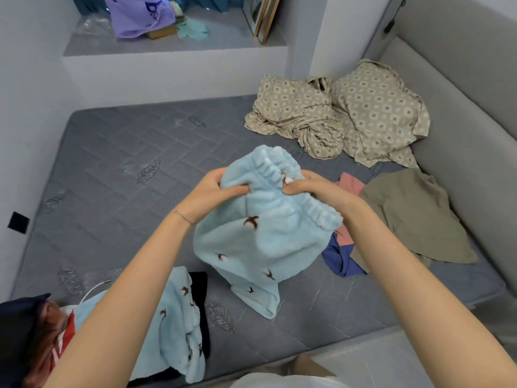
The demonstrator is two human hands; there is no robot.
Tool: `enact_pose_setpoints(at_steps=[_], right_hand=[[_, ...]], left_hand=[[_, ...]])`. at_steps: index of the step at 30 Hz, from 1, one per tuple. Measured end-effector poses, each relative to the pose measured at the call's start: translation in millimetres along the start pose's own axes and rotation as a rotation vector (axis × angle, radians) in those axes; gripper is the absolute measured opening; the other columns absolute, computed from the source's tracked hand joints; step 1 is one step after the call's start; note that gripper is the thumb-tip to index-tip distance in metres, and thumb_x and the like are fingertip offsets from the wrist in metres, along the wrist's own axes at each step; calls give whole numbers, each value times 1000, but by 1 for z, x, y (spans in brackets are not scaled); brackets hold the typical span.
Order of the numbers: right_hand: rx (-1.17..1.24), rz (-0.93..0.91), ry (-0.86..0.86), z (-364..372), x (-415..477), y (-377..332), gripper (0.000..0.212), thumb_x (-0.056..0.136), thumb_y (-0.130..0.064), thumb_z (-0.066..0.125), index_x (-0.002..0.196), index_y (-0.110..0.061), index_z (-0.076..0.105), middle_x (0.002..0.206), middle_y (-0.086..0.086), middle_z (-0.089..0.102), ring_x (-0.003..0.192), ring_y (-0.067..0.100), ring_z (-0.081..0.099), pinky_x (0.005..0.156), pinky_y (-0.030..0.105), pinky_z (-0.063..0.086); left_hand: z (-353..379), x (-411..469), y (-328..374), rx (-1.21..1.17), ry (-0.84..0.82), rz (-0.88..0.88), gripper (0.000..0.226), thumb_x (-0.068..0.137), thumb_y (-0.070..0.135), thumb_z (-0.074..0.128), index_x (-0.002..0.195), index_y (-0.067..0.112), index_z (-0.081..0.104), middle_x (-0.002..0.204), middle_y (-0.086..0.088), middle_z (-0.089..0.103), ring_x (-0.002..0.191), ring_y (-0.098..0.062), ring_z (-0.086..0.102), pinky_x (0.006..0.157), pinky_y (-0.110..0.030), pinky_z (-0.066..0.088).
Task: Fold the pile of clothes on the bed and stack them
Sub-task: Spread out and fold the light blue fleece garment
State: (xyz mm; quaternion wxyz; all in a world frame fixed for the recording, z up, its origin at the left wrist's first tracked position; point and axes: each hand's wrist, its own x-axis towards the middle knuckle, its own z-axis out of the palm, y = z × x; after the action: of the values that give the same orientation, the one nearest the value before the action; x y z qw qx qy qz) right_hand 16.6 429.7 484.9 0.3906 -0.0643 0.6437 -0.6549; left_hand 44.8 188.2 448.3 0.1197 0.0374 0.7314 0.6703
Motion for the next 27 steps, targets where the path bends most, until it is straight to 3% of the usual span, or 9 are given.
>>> enact_pose_setpoints(at_steps=[3, 7, 11, 13, 15, 19, 22, 25, 27], right_hand=[[-472, -49, 114, 7, -4, -3, 35, 83, -30, 71, 115, -16, 65, 115, 1, 71, 109, 18, 66, 103, 45, 47], [-587, -180, 255, 39, -3, 1, 31, 86, -40, 72, 113, -32, 61, 113, -15, 67, 105, 1, 62, 95, 29, 49], [-389, -341, 328, 55, -5, 1, 22, 91, -21, 68, 112, -16, 63, 106, -4, 69, 98, 1, 62, 88, 24, 50], [-307, -360, 271, 59, -12, -1, 20, 90, -14, 69, 109, -15, 64, 103, -1, 70, 98, 5, 64, 89, 27, 51], [-126, -373, 228, 62, -17, 0, 22, 87, -13, 68, 107, -18, 64, 99, -4, 71, 96, 9, 66, 87, 26, 53], [285, -333, 231, 62, -26, 1, 29, 87, -18, 63, 116, -13, 60, 100, 2, 74, 95, 17, 70, 81, 29, 57], [520, -258, 189, 64, -36, -1, 40, 90, -31, 54, 120, -9, 68, 108, 9, 72, 97, 22, 71, 77, 30, 59], [632, -303, 235, 60, -39, -5, 56, 101, -35, 35, 71, -15, 79, 68, 0, 72, 63, 8, 69, 54, 17, 53], [673, -345, 276, 57, -43, -8, 56, 107, -32, 23, 75, -16, 66, 53, -4, 64, 48, 4, 62, 46, 14, 47]], left_hand=[[1, -6, 6, 33, 82, 48, 20, 89, 4, 66, 99, 21, 68, 89, 15, 74, 87, 1, 67, 72, -16, 51], [5, -14, 2, -32, 177, 60, 15, 90, 6, 65, 102, 15, 70, 97, 2, 74, 91, -8, 68, 76, -23, 54], [-10, -26, -6, 10, 56, 47, 14, 89, 14, 70, 102, 17, 69, 98, 0, 72, 90, -9, 66, 77, -25, 54], [-17, -34, -23, 112, -115, -88, 23, 89, 16, 70, 111, 22, 66, 105, 10, 73, 98, -4, 67, 82, -21, 53], [-20, -42, -45, 175, -234, -223, 35, 87, 22, 72, 120, 27, 63, 116, 14, 70, 109, -4, 64, 95, -27, 51], [-30, -53, -56, 81, -169, -246, 41, 84, 35, 73, 122, 25, 64, 119, 9, 70, 113, -12, 64, 100, -34, 50], [-44, -57, -36, -34, -172, -239, 77, 49, 59, 89, 114, 23, 70, 115, 4, 72, 108, -15, 67, 87, -26, 55], [-55, -55, -7, -252, -123, -77, 68, 30, 53, 95, 91, 25, 81, 99, 2, 76, 91, -13, 72, 74, -23, 57], [-60, -46, 8, -353, -71, -32, 64, 24, 51, 96, 82, 26, 81, 91, 2, 76, 82, -11, 72, 70, -24, 58]])
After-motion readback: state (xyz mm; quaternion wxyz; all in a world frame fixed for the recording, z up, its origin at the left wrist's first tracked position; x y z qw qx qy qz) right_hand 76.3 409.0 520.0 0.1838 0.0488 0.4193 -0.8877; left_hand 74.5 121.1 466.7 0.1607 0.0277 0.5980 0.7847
